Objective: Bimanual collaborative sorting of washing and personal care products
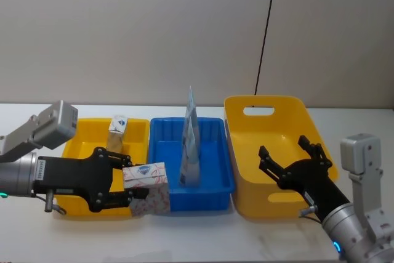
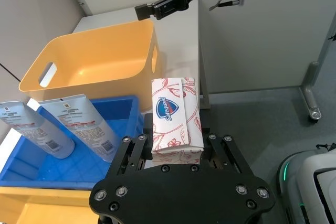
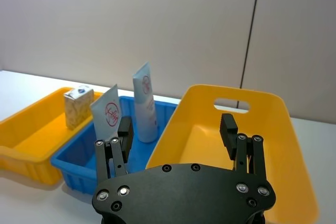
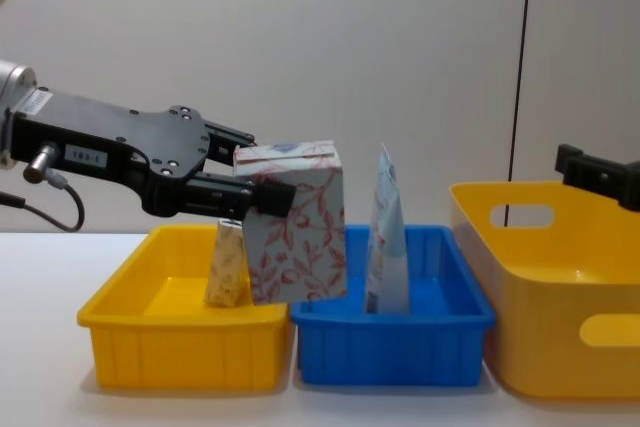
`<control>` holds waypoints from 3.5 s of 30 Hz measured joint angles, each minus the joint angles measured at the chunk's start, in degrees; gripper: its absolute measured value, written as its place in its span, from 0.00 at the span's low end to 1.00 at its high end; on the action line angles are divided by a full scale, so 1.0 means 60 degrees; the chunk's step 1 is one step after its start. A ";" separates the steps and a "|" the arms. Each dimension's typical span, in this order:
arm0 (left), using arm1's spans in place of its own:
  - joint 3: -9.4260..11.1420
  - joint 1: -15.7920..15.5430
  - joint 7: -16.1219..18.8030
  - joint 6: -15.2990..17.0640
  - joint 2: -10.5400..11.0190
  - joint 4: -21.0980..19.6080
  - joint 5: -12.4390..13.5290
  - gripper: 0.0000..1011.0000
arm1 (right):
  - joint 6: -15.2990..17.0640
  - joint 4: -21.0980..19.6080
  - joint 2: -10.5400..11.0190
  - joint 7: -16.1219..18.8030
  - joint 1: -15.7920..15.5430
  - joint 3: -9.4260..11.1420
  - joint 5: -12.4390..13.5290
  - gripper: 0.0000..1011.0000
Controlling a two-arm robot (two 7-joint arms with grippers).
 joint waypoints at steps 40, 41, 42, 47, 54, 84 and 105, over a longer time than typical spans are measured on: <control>0.0011 -0.0010 -0.0013 -0.0024 0.0001 0.0010 0.0002 0.41 | -0.1011 0.2667 0.1247 0.6026 0.2469 -0.0963 0.1937 0.99; 0.0010 -0.0009 -0.0013 -0.0024 0.0001 0.0009 0.0002 0.41 | -0.1038 0.2753 0.1265 0.6145 0.2546 -0.1010 0.1956 0.99; 0.0010 -0.0010 -0.0013 -0.0023 0.0001 0.0009 0.0002 0.41 | -0.1093 0.2901 0.1288 0.6376 0.2667 -0.1076 0.1987 0.99; 0.0010 -0.0009 -0.0013 -0.0024 0.0001 0.0009 0.0002 0.41 | -0.1312 0.3358 0.1335 0.7147 0.3047 -0.1320 0.2083 0.99; 0.0010 -0.0009 -0.0012 -0.0023 0.0001 0.0009 0.0002 0.41 | -0.1676 0.4125 0.1335 0.8326 0.3662 -0.1705 0.2179 0.99; 0.0009 -0.0009 -0.0013 -0.0023 0.0001 0.0009 0.0002 0.41 | -0.3631 0.8204 0.0193 1.1457 0.6363 -0.3210 0.1799 0.99; 0.0010 -0.0009 -0.0012 -0.0023 0.0001 0.0009 0.0002 0.41 | -0.3735 0.8427 -0.0174 1.0863 0.6548 -0.3501 0.1644 0.99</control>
